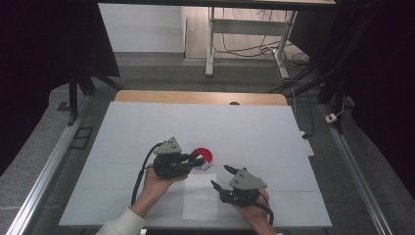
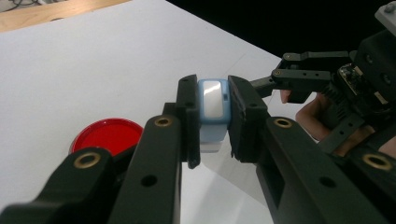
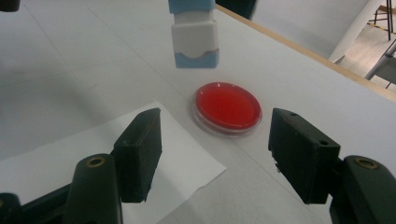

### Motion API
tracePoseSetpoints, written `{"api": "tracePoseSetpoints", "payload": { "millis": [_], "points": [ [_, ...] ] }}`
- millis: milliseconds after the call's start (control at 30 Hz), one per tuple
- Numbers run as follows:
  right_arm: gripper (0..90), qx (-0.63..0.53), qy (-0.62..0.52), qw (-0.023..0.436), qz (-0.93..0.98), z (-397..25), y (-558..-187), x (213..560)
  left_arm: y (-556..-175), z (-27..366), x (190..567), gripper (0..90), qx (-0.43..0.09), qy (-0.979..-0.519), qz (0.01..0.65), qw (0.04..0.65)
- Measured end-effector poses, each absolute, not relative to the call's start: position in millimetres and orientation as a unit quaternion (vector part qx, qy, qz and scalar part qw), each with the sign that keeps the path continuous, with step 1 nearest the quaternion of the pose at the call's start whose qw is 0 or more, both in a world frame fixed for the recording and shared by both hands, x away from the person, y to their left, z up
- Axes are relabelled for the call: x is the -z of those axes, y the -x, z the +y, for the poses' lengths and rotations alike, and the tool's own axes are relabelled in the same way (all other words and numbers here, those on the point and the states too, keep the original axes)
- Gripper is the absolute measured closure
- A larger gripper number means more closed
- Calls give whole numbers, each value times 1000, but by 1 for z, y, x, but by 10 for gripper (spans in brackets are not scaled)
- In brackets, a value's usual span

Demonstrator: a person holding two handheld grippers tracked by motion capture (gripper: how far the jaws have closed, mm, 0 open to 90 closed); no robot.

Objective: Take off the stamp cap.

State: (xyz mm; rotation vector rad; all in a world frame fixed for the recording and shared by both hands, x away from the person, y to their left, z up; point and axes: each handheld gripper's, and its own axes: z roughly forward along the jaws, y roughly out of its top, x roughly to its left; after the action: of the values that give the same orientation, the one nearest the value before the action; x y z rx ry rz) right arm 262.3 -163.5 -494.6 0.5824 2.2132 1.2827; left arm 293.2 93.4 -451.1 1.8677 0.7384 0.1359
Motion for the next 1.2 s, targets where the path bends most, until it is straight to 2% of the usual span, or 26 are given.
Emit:
{"api": "tracePoseSetpoints", "payload": {
  "millis": [1200],
  "points": [
    [396, -461, -210, 263, 821, -134, -267, 495, -293, 91, 452, 754, -54, -785, 308, 535]
  ]
}}
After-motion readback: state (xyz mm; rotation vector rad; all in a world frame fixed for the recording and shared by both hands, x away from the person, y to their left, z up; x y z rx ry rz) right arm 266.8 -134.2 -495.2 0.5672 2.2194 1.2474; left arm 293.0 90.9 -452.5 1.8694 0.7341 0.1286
